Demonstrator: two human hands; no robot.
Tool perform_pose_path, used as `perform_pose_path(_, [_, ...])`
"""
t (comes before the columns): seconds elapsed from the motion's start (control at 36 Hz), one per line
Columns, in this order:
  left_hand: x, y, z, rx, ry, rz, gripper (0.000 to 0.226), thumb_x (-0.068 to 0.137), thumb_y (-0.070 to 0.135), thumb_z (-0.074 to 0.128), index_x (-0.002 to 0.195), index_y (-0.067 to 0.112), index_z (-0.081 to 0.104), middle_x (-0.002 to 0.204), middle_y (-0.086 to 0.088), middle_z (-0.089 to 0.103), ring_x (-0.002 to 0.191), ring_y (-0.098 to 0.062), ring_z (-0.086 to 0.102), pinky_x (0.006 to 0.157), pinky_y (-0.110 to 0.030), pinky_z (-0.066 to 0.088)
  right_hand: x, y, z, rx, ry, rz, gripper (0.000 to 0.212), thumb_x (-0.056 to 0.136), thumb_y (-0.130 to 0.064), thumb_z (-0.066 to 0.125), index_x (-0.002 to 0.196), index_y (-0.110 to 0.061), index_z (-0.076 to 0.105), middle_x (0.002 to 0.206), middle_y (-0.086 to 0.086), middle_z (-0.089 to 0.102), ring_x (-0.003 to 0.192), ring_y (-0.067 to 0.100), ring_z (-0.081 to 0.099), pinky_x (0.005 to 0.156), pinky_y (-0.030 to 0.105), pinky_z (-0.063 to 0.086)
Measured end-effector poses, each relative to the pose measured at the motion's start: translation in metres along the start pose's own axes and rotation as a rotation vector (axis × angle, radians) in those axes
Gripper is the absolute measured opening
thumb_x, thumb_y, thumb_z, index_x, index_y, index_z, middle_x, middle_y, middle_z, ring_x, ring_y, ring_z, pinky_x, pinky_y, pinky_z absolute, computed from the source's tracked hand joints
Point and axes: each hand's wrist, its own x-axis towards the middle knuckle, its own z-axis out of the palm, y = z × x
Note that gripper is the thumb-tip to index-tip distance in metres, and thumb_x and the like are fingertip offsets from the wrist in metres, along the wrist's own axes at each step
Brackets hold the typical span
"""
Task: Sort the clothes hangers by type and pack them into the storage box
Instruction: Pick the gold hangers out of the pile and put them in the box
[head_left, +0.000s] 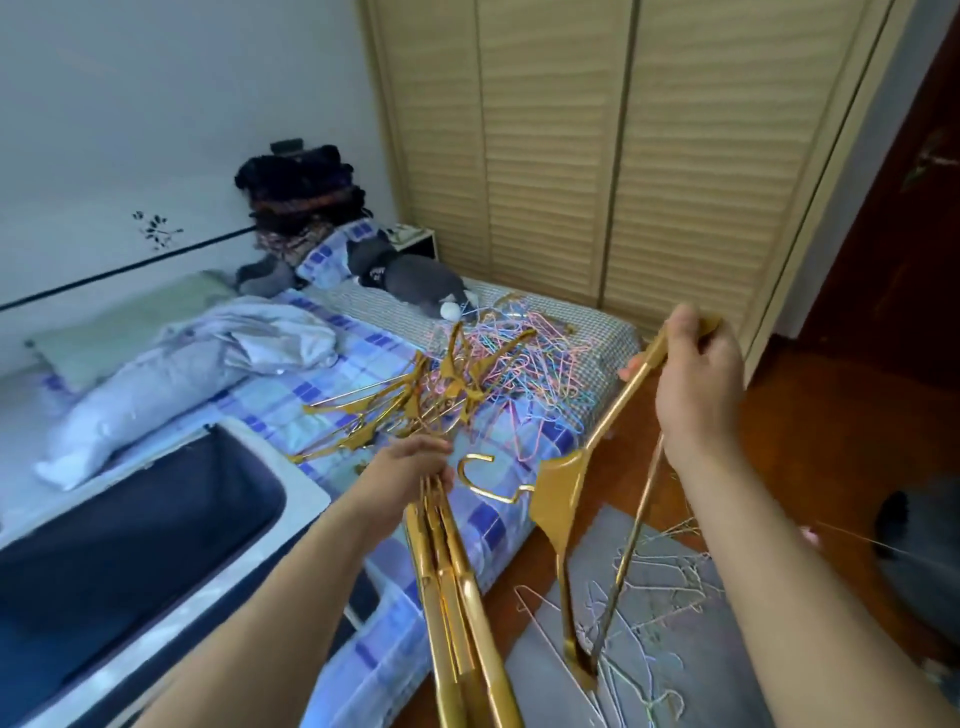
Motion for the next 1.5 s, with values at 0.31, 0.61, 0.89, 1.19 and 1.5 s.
perform_pose_path(0.31, [-0.085,-0.004,-0.001,-0.205,0.037,0.046,0.044,0.099,0.050,0.051,0.087,0.015,0.075,0.088,-0.009,0.067,0.086,-0.026,0.057,0.088,-0.040,0.039,0.024,0.011,0.046,0.091,-0.153,0.294,0.039,0.101,-0.048,0.050,0.079,-0.016,0.049,0.047,-0.003,0.056,0.048,0.021,0.061,0.067,0.048,0.058])
perform_pose_path(0.61, [-0.101,0.003,0.030,-0.089,0.048,-0.022,0.029,0.099,0.029,0.054,0.080,0.013,0.069,0.084,-0.007,0.063,0.084,-0.023,0.058,0.089,-0.041,0.040,-0.034,0.111,0.045,-0.612,-0.306,0.279,0.041,0.091,-0.032,0.047,0.100,0.002,0.068,0.104,0.029,0.066,0.104,0.042,0.062,0.091,0.044,0.048])
perform_pose_path(0.89, [-0.086,-0.001,0.048,-0.119,0.109,-0.132,0.023,0.095,0.018,0.061,0.087,0.011,0.081,0.093,-0.011,0.070,0.088,-0.021,0.067,0.081,-0.032,0.050,-0.194,0.125,0.006,-0.287,-0.922,0.545,0.016,0.099,-0.027,0.059,0.114,-0.031,0.057,0.107,-0.015,0.068,0.097,-0.002,0.064,0.086,0.017,0.048])
perform_pose_path(1.19, [-0.075,-0.004,0.062,-0.332,0.258,-0.175,0.022,0.099,0.009,0.055,0.118,0.003,0.064,0.106,-0.018,0.075,0.090,-0.028,0.075,0.061,-0.024,0.059,-0.188,0.127,-0.004,-0.541,-0.884,0.409,0.031,0.104,-0.026,0.042,0.134,-0.020,0.050,0.122,-0.007,0.059,0.116,0.013,0.056,0.099,0.026,0.039])
perform_pose_path(1.5, [-0.084,0.018,-0.008,-0.564,0.273,0.026,0.027,0.099,-0.007,0.046,0.124,0.003,0.052,0.095,-0.022,0.074,0.099,-0.042,0.072,0.090,-0.055,0.057,-0.186,0.111,0.044,-0.402,-1.006,0.387,0.019,0.097,-0.042,0.053,0.107,-0.027,0.061,0.097,-0.010,0.068,0.094,0.003,0.063,0.092,0.035,0.050])
